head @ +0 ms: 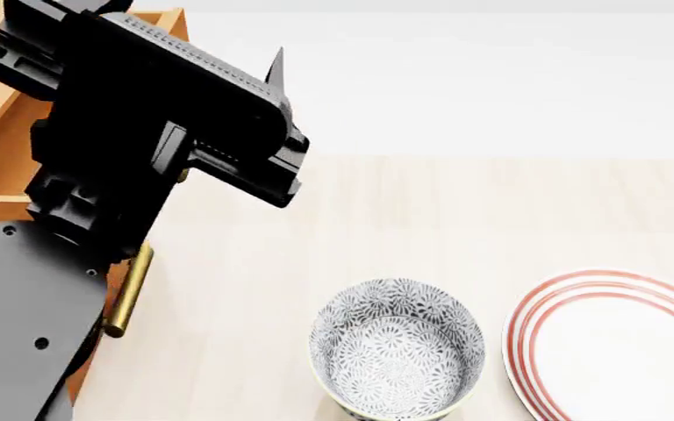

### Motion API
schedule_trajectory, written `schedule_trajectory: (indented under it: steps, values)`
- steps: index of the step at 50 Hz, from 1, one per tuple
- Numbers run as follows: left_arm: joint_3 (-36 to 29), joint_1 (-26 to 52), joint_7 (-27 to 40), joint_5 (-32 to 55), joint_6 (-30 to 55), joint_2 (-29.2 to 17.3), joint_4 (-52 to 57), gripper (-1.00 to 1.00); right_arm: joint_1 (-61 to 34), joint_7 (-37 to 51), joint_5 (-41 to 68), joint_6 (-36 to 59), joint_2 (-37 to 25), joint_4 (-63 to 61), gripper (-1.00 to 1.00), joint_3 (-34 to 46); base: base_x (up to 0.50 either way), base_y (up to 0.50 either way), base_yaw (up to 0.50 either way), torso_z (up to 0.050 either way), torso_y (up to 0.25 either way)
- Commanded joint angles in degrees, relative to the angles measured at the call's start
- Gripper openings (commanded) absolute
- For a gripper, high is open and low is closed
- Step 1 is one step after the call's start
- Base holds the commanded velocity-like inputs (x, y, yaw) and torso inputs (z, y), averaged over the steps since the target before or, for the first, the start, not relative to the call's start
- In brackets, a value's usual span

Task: Open the top drawer of the cabinet.

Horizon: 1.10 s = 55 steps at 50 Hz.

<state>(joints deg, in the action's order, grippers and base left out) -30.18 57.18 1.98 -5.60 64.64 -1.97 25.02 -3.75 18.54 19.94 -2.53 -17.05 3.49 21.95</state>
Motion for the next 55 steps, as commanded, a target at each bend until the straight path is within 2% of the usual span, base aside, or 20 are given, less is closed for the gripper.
schedule_trajectory:
  steps: [1, 9, 27, 55]
  values:
    - [5.22, 3.05, -0.28, 8.85, 5.48, 0.84, -0.23, 1.00, 0.01, -1.01, -1.00, 0.45, 0.96, -0.29, 1.00, -1.11, 0.00, 0.00, 0.00, 0.000, 0.000]
    - [7.70, 5.74, -0.42, 11.46, 4.07, 0.44, -7.60, 1.00, 0.09, -0.90, -0.91, 0.48, 0.81, -0.33, 1.00, -0.96, 0.00, 0.00, 0.00, 0.000, 0.000]
    - [9.32, 8.73, 3.11, 10.72, -6.81, -1.38, -25.22, 1.00, -0.19, -0.86, -0.76, 0.31, 0.89, 0.52, 1.00, -0.53, 0.00, 0.00, 0.00, 0.000, 0.000]
    - [11.73, 10.53, 6.55, 14.45, -10.53, -0.44, -36.80, 1.00, -0.16, -0.39, -0.46, 0.84, 0.43, -0.13, 1.00, 0.07, 0.00, 0.00, 0.00, 0.000, 0.000]
